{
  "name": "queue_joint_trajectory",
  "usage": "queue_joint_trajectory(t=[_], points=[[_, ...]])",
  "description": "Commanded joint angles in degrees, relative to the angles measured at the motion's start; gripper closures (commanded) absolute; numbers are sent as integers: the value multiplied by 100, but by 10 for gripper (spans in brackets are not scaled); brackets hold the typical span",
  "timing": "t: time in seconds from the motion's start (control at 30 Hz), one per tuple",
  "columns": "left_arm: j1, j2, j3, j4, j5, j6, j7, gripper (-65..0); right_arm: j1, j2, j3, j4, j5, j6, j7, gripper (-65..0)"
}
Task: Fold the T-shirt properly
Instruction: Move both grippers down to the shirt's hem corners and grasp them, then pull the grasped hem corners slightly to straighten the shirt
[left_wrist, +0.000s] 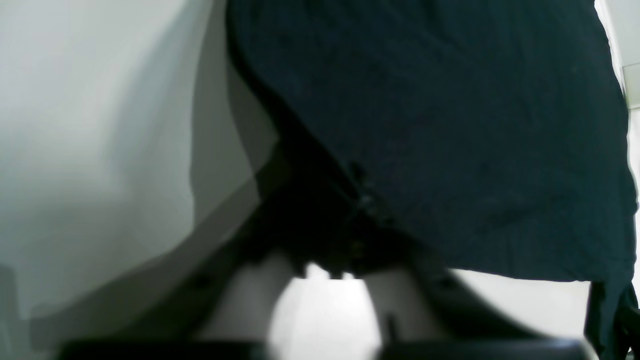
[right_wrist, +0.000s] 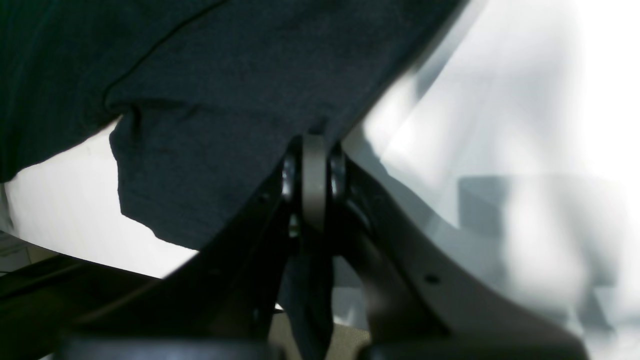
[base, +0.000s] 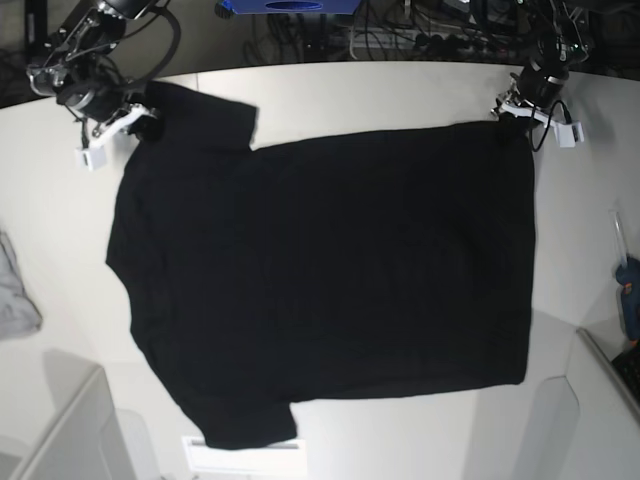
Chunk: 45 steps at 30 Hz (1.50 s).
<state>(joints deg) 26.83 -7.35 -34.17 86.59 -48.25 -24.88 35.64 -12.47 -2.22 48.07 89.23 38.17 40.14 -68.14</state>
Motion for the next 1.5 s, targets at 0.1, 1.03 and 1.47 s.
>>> queue_joint_trajectory(t=[0.1,1.03,1.47], points=[[56,-86,-16,58,56,49,124,0,-94,42,6,31,-235,-14,-144,0],[1295,-254,-77,1605,715,49,89,0,-1298,-187,15,1798,-200,-14,-136,0],[1269,-245,-68,2080,680,66,124,0,-929,-266,15,2334,-200,-14,-188,0]])
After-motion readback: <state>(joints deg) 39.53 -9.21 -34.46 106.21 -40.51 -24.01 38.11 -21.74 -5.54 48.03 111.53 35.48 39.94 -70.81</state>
